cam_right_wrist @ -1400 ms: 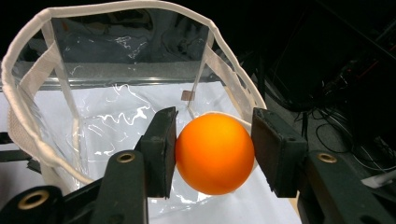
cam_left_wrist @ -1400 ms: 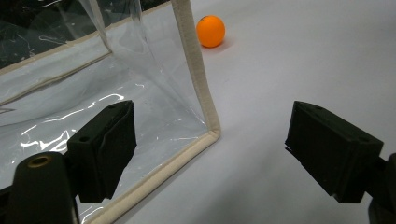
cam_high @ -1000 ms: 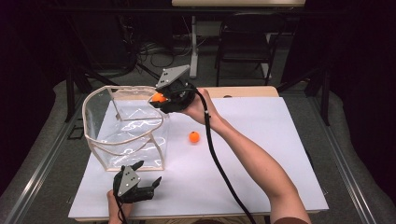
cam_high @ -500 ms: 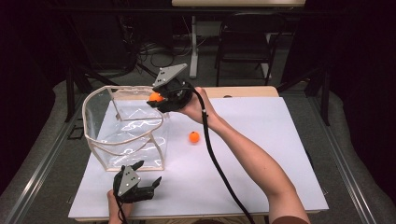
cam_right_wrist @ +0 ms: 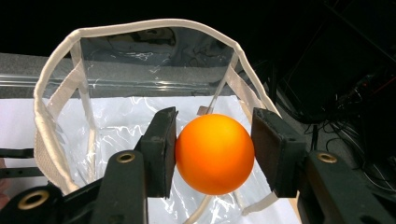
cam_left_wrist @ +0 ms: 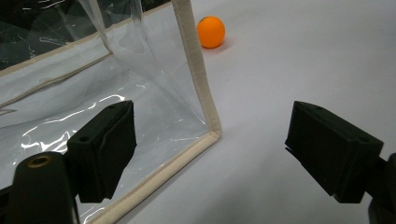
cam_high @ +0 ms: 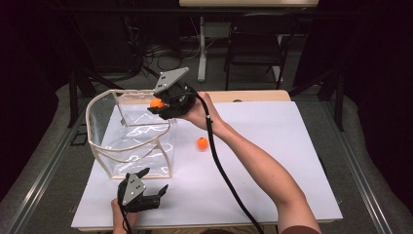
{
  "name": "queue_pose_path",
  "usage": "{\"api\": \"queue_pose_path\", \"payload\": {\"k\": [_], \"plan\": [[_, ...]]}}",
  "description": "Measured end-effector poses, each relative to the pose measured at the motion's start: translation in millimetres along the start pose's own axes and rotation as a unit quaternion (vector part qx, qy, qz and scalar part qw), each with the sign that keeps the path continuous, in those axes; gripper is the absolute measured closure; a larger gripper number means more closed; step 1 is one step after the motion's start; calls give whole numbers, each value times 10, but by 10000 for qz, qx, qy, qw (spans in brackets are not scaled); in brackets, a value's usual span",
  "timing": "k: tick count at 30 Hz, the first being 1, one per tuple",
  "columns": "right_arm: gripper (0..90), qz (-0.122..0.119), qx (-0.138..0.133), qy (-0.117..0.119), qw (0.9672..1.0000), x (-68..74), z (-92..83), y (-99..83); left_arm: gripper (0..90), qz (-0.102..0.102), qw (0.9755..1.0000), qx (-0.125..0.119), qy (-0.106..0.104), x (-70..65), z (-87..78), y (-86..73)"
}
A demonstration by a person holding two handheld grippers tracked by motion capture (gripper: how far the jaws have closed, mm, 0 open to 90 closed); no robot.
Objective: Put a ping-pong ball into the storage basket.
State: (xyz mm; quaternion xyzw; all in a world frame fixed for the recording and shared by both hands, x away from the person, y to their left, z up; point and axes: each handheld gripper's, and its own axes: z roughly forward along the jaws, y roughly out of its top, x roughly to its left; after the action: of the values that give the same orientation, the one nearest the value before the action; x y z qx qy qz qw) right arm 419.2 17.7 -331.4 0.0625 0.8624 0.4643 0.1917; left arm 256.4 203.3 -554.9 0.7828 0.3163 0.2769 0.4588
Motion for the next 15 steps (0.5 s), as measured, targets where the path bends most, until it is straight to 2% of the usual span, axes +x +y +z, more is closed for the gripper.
{"api": "queue_pose_path", "payload": {"k": [15], "plan": [[514,-42,67,129,9999,86,122,45,161,9,10000,-1,-8,2,-8,0]]}}
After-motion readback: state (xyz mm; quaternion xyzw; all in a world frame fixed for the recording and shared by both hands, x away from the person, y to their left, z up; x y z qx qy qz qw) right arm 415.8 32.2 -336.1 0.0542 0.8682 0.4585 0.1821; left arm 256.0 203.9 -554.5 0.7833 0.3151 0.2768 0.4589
